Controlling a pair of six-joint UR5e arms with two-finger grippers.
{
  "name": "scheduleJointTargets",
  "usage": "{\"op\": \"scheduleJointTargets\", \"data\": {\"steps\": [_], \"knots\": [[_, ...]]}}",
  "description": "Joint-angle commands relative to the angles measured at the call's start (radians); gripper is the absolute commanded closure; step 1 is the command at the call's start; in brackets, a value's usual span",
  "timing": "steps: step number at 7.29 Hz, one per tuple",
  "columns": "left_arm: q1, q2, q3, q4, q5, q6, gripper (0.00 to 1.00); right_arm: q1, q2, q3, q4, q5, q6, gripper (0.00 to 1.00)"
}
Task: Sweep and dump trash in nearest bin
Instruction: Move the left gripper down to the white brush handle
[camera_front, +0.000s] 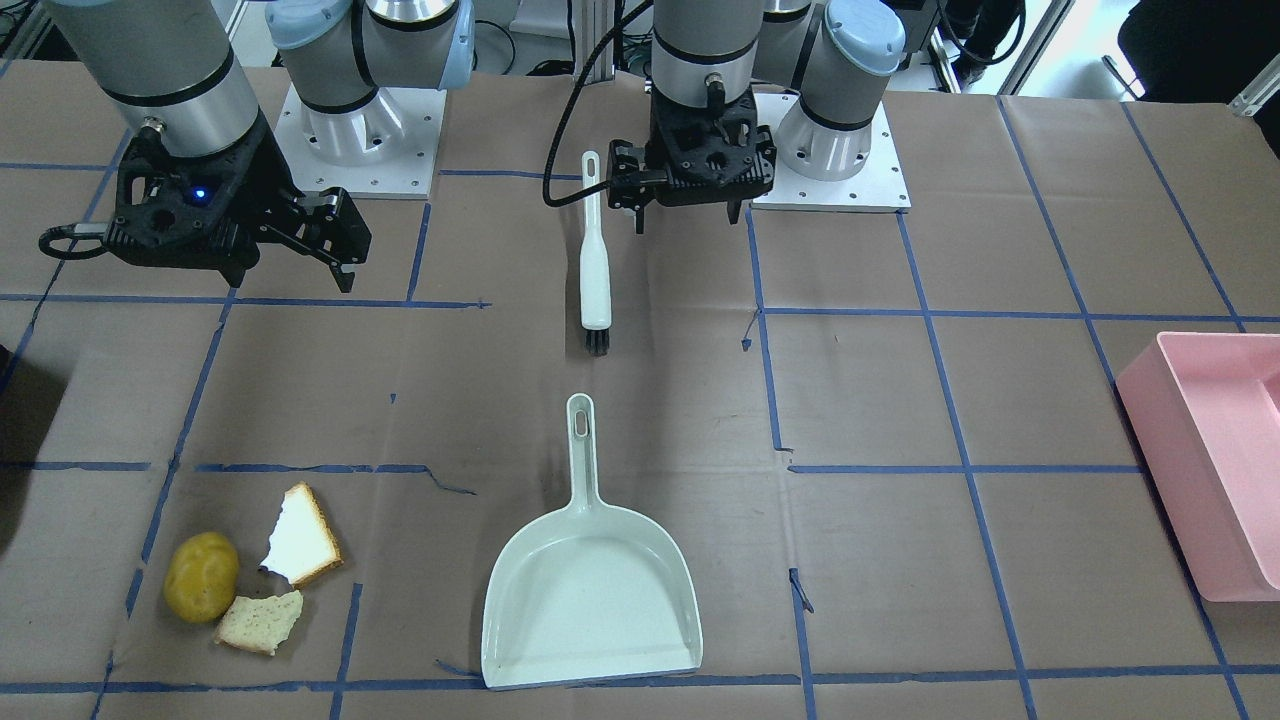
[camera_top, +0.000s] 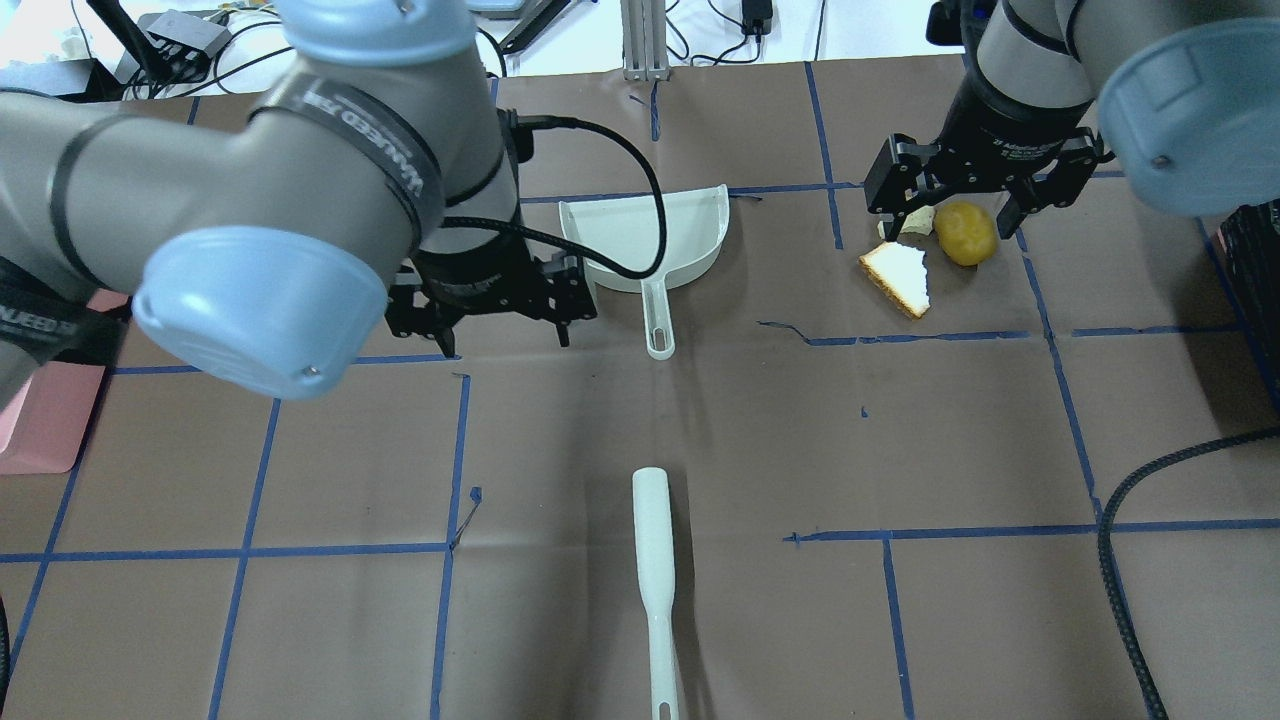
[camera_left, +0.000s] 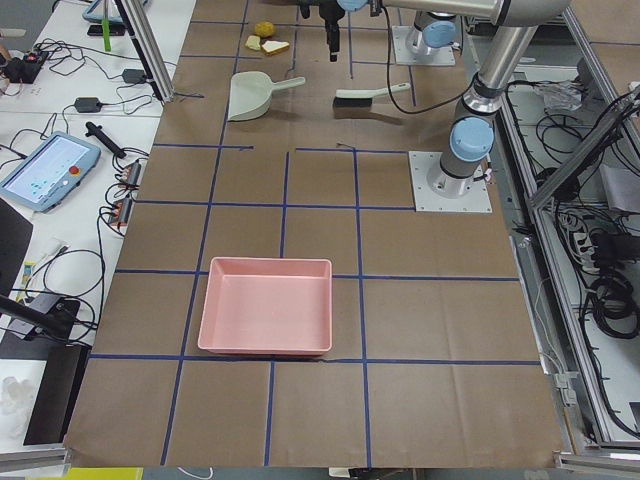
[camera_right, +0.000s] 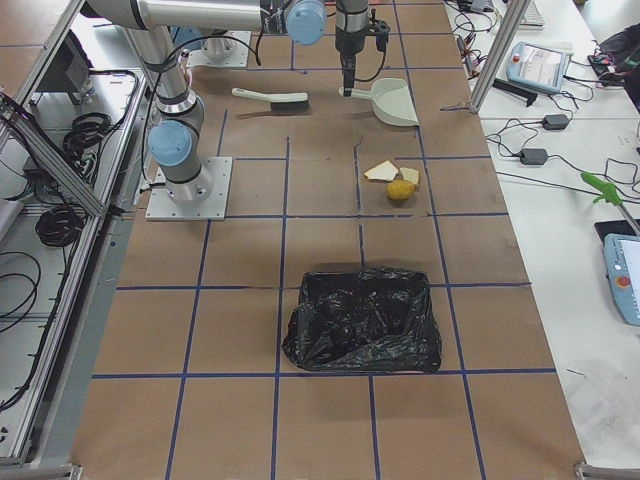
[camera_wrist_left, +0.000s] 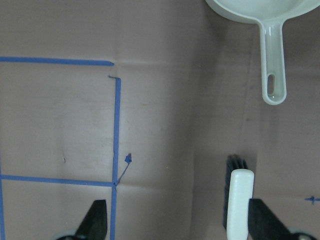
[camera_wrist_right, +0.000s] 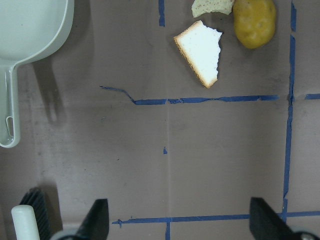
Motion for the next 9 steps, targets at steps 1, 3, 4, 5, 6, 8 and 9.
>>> {"op": "scheduleJointTargets", "data": {"steps": [1,3,4,5,6,8,9], "knots": [[-0.131,0.004,-0.052,0.008,0.000,-0.110,0.00,0.000,0.000,0.000,0.000,0.000,0.000,0.00],[-0.171,0.046,-0.139,0.038,-0.095,-0.178,0.01,0.000,0.000,0.001,0.000,0.000,0.000,0.00],[-0.174,0.070,-0.204,0.092,-0.097,-0.199,0.01,0.000,0.000,0.001,0.000,0.000,0.000,0.00],[-0.174,0.116,-0.300,0.163,-0.095,-0.201,0.02,0.000,0.000,0.003,0.000,0.000,0.000,0.00],[-0.174,0.147,-0.389,0.240,-0.097,-0.218,0.02,0.000,0.000,0.003,0.000,0.000,0.000,0.00],[-0.176,0.198,-0.479,0.330,-0.092,-0.244,0.01,0.000,0.000,0.003,0.000,0.000,0.000,0.00],[-0.180,0.201,-0.479,0.328,-0.088,-0.242,0.01,0.000,0.000,0.004,0.000,0.000,0.000,0.00]]}}
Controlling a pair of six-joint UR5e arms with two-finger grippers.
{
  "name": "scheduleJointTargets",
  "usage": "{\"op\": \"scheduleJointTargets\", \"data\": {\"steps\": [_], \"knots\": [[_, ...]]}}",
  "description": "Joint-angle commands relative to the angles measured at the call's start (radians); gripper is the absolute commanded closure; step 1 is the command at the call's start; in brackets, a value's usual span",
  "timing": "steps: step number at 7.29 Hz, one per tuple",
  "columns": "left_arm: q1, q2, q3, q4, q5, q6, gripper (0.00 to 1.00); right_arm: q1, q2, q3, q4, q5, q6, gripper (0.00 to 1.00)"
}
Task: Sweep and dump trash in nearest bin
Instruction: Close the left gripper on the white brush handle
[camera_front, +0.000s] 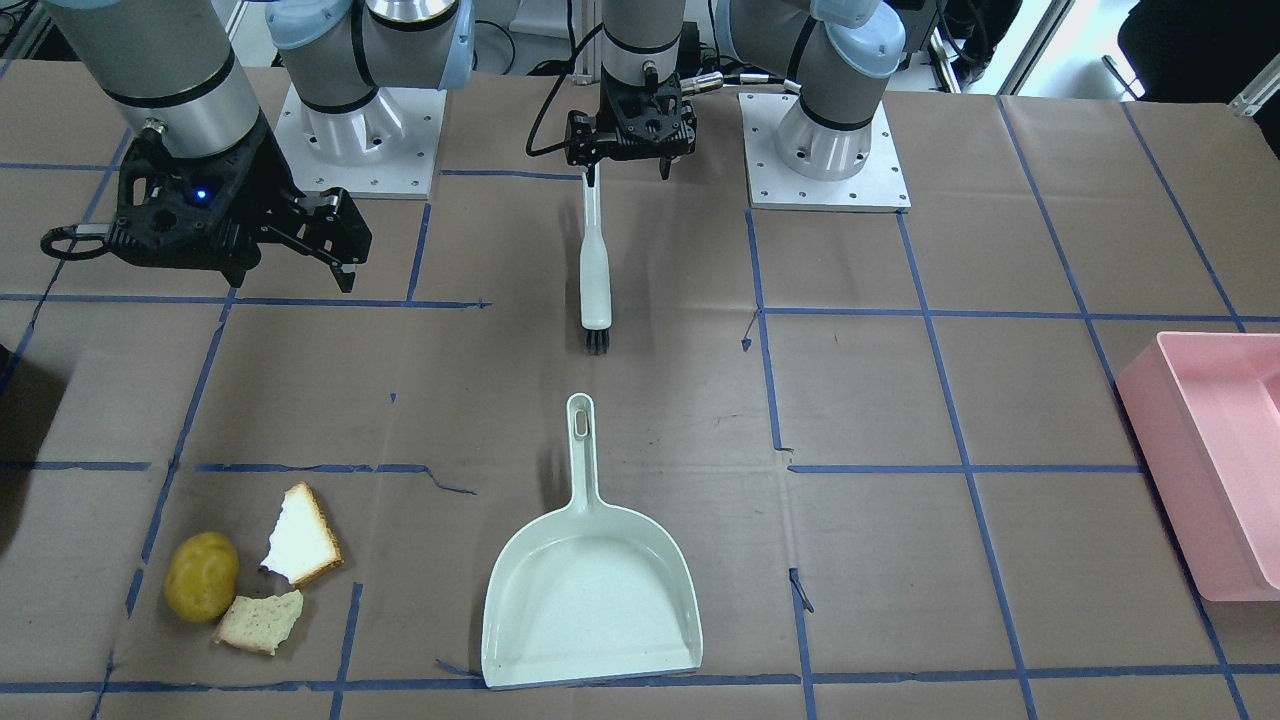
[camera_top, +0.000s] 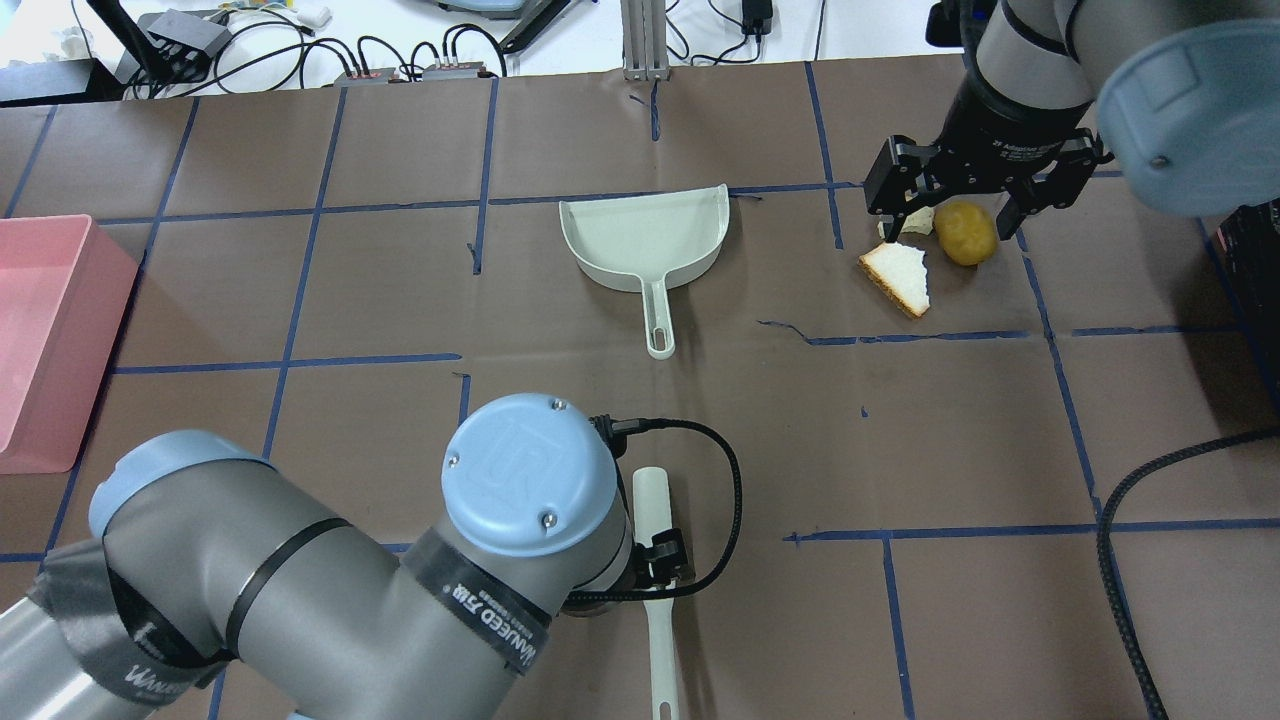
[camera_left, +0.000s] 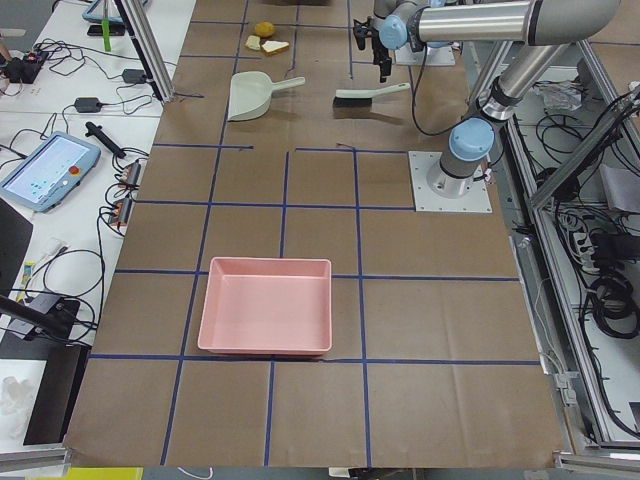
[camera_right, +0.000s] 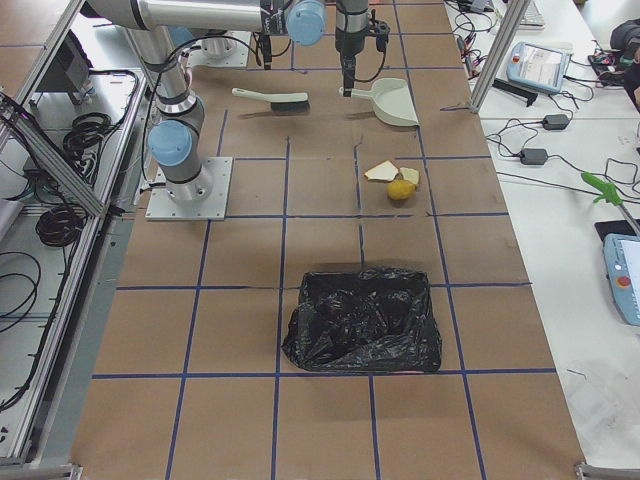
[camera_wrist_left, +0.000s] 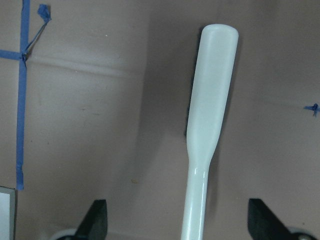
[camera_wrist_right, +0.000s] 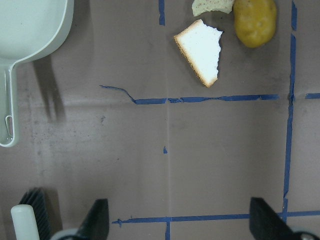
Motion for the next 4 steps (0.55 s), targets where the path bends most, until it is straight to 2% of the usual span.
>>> {"op": "scheduleJointTargets", "data": {"steps": [1,4], "knots": [[-0.040,0.008,-0.022,0.016,0.010,-0.007,0.02,0.000,0.000,0.001,0.000,0.000,-0.002,0.00],[-0.076,-0.026,-0.021,0.058,0.037,-0.010,0.02,-0.002,0.002,0.000,0.000,-0.002,-0.030,0.00]]}}
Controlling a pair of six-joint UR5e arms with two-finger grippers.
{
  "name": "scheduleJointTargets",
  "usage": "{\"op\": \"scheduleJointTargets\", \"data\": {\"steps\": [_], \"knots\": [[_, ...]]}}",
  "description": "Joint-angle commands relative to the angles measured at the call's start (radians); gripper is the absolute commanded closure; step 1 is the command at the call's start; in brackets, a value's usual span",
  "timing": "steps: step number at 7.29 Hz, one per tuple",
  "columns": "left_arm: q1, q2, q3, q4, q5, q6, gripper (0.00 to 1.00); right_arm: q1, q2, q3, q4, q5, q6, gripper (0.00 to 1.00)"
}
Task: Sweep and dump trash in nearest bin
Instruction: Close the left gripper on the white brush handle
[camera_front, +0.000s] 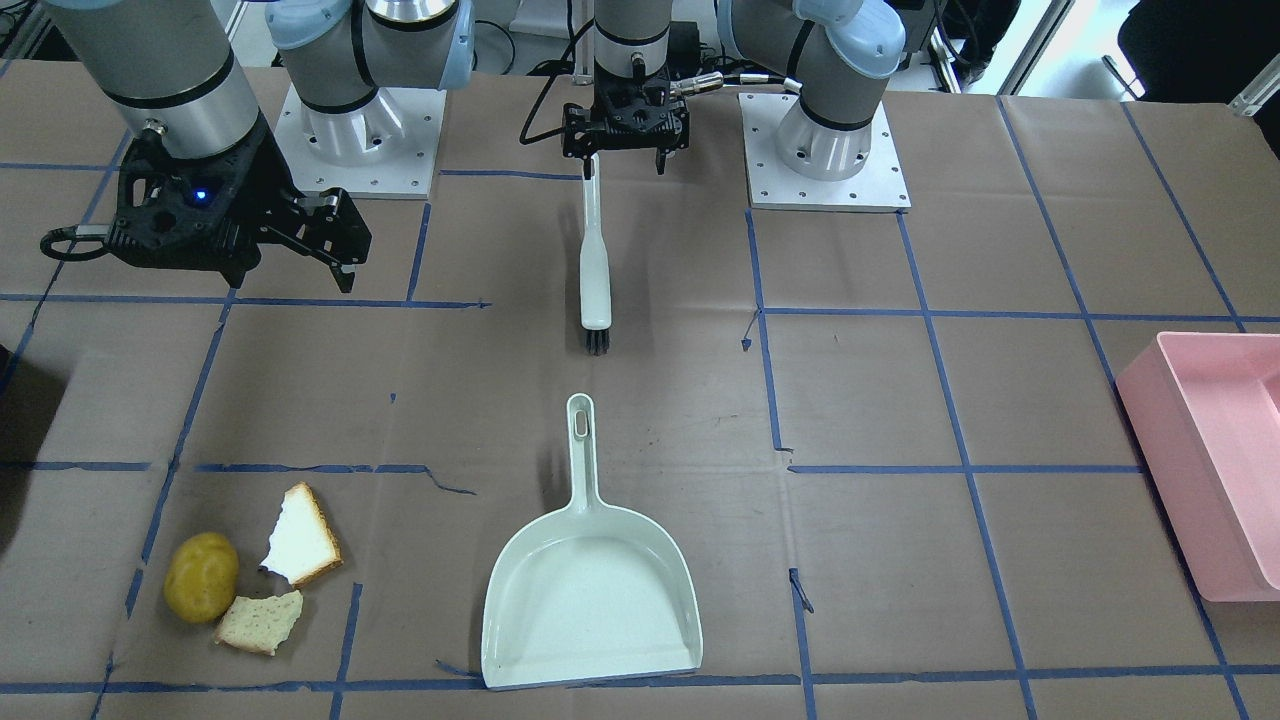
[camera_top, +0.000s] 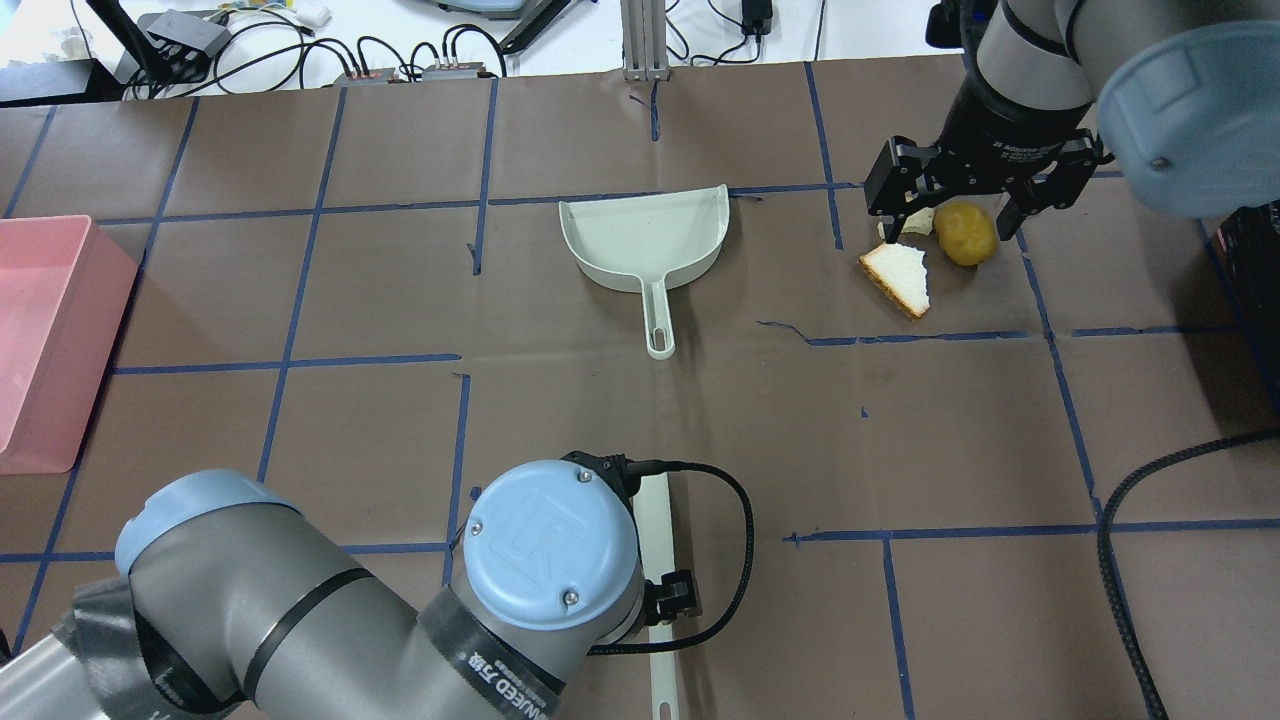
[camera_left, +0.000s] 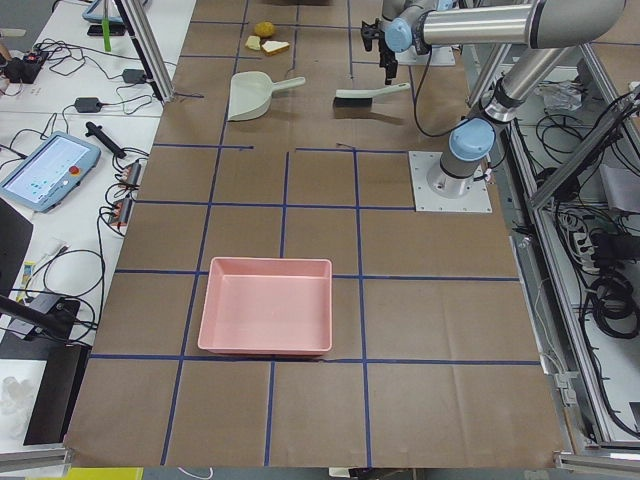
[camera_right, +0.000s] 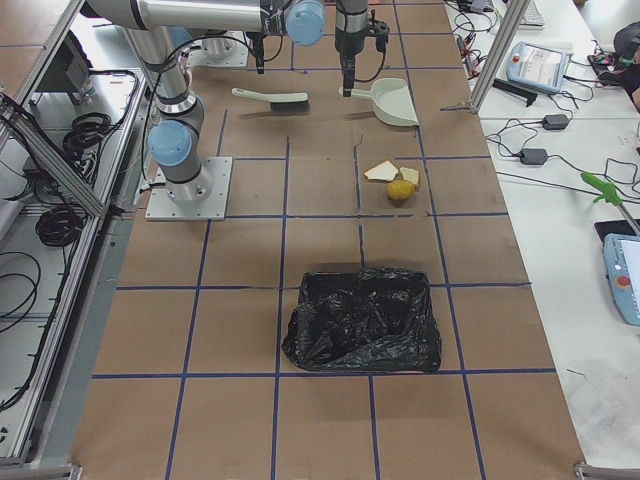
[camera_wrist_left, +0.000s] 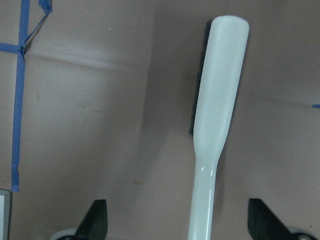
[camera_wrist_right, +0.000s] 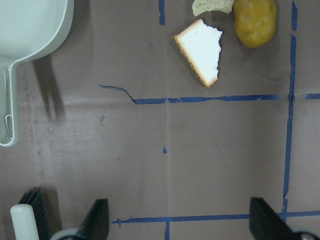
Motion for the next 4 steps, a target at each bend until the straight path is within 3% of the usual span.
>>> {"op": "scheduleJointTargets", "data": {"steps": [1,3,4], "knots": [[-0.063,-0.078,-0.002,0.160,0.014,0.001,0.02,-0.001,0.001,0.000,0.000,0.000,-0.027,0.00],[-0.207,-0.191,-0.043,0.415,0.177,-0.067,0.01,-0.001,0.001,0.000,0.000,0.000,-0.027,0.00],[-0.228,-0.162,-0.067,0.430,0.193,-0.077,0.01,-0.001,0.001,0.000,0.000,0.000,-0.027,0.00]]}}
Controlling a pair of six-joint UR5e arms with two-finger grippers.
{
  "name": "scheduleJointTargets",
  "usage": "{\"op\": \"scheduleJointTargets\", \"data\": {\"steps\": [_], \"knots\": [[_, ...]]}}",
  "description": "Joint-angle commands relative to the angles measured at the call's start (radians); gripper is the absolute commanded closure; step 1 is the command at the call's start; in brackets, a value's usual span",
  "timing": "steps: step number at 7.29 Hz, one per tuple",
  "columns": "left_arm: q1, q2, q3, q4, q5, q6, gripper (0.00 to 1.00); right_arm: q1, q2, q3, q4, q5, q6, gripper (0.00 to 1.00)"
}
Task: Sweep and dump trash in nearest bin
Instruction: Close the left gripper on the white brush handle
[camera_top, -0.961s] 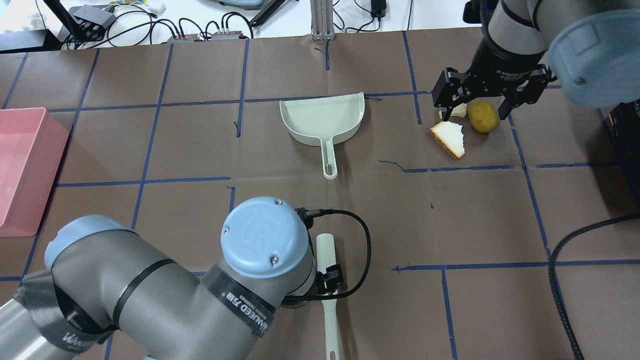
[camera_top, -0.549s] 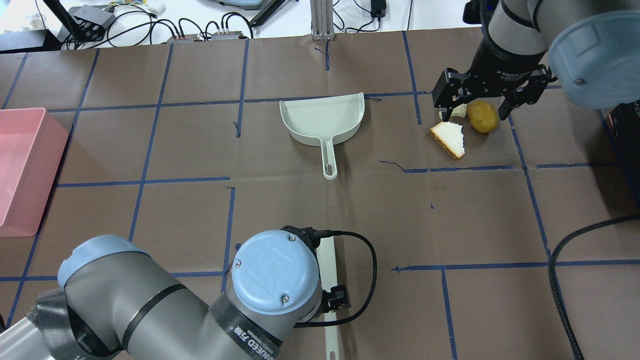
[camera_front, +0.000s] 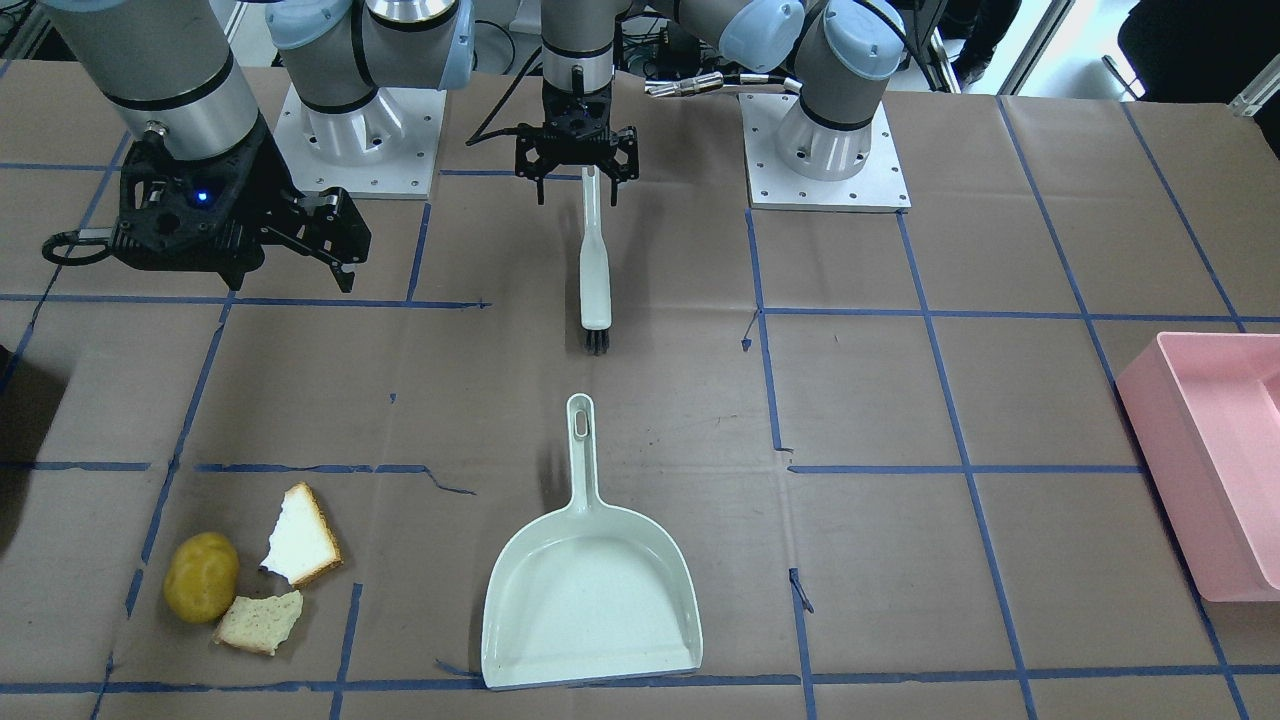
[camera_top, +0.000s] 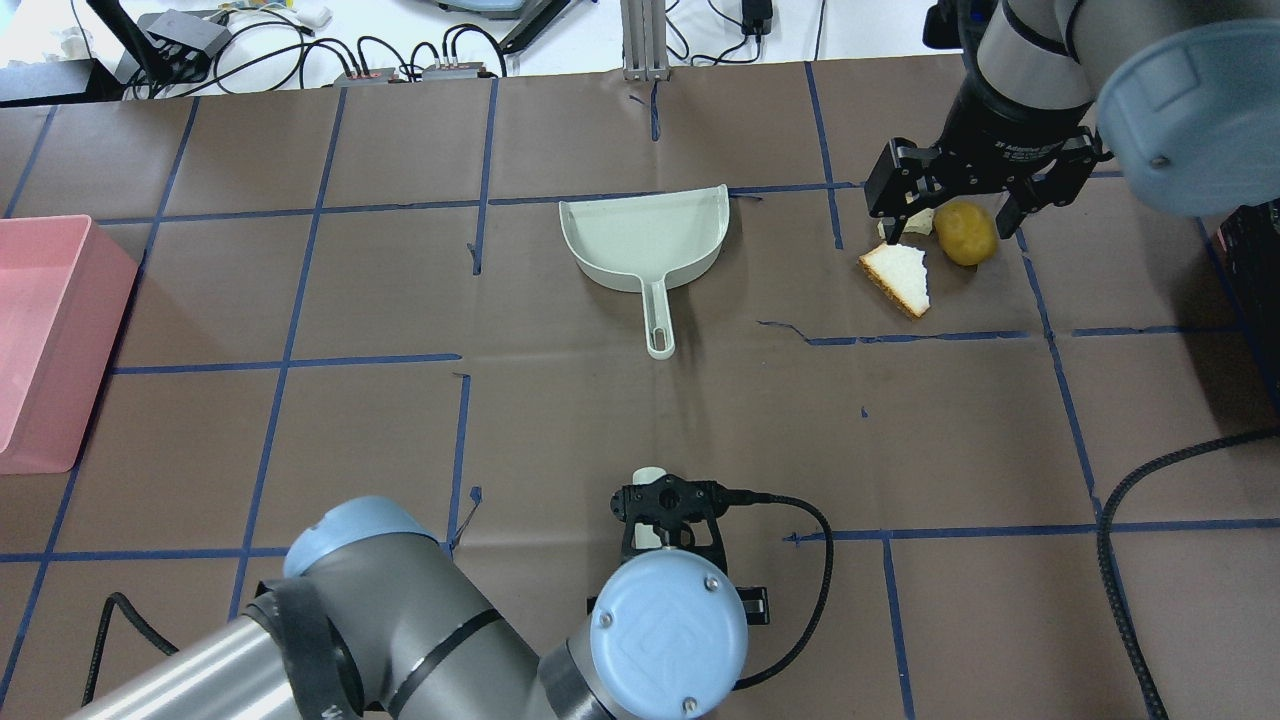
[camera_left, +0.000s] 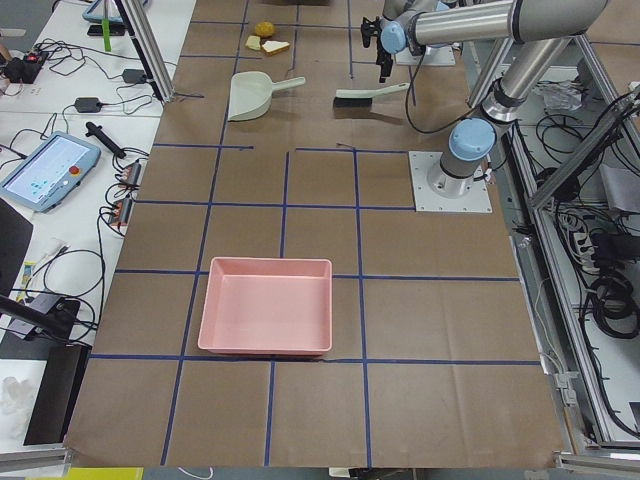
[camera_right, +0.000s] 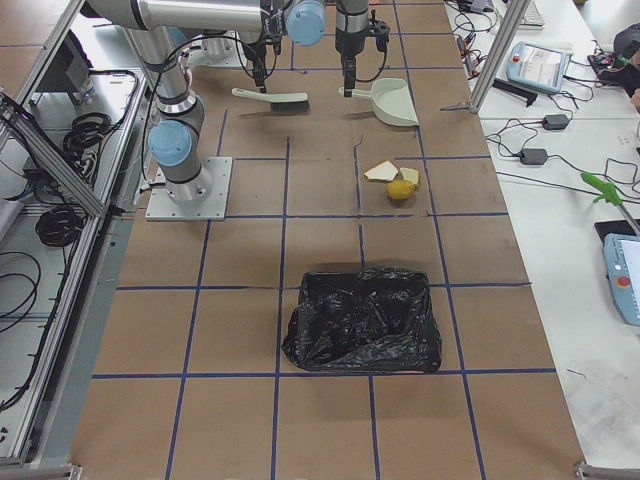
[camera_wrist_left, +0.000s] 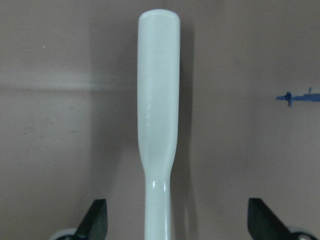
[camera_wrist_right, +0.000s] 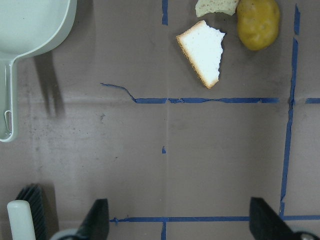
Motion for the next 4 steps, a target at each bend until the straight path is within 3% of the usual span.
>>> {"op": "scheduleJointTargets", "data": {"steps": [1,4], "knots": [[-0.047,0.006,-0.046,0.069,0.053,-0.064,0.01,0.000,0.000,0.000,0.000,0.000,-0.001,0.00],[-0.047,0.047,-0.135,0.085,0.050,-0.123,0.01,0.000,0.000,-0.002,0.000,0.000,-0.001,0.00]]}}
